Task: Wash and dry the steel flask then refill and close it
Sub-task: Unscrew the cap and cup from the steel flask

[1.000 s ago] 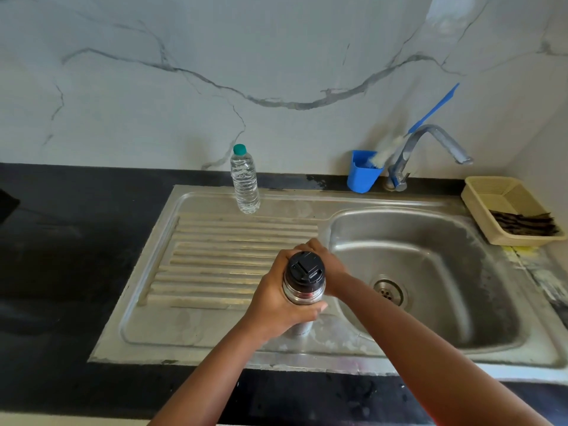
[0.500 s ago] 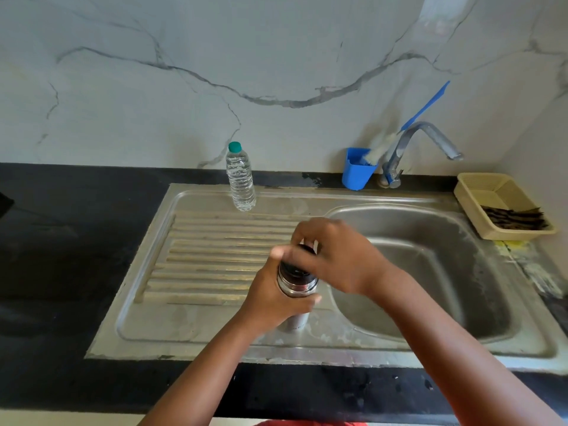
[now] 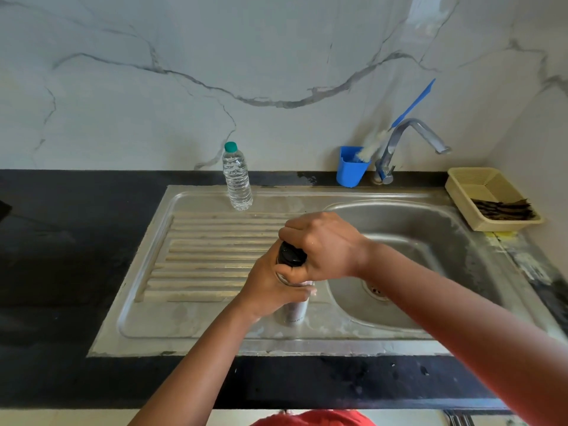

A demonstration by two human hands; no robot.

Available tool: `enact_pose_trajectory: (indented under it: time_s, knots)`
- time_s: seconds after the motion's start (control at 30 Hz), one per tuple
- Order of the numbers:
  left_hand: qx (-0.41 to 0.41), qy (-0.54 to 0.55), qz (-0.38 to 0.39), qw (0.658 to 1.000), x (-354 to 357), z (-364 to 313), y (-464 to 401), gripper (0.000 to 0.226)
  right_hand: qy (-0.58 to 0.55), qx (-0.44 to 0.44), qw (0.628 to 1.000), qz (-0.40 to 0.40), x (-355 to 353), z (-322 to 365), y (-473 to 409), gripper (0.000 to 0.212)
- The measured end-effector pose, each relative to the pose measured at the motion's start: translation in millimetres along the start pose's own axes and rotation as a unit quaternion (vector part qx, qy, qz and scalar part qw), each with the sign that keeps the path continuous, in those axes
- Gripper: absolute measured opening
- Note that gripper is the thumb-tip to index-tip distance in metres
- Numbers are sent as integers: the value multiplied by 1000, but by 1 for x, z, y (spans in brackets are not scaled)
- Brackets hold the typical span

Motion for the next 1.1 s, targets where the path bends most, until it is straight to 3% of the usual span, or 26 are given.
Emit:
enact_pose_trajectory:
  time_s: [0.17,0.33,0.43,0.57,0.8,0.97,1.1]
  knots:
    - [9,12,-16,1000,4,0,3,54,39,-25,998,36,-4,1,-7,44]
    - [6,18,-15,1000,5,0,4,55,165,175,964,118,-10,36,2,58]
    - [10,4,-19,1000,5,-1,4,57,180,237,952,75,-5,43,6,56]
    - [12,-7,-4,1000,2,-2,2,63,118,153,981,-34,7,23,10,47]
    - [-18,30,29,999,-1,-8,-1,55,40,-40,998,-29,1,-6,-2,48]
    - [-43,48,44,997,-3,-5,4,41,59,-187,977,87,-11,-13,-11,48]
    - [-34,34,38,998,0,-2,5,42,86,-185,961,186,-26,-10,-1,45]
Point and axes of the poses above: each hand's wrist, its own y-axis away from the middle knuckle, its own x-axis out of the palm, z = x × y, the point moved 1 cm from there along -y, towards the middle knuckle, and after that the axes turned 12 degrees about y, right-handed, at the moved point
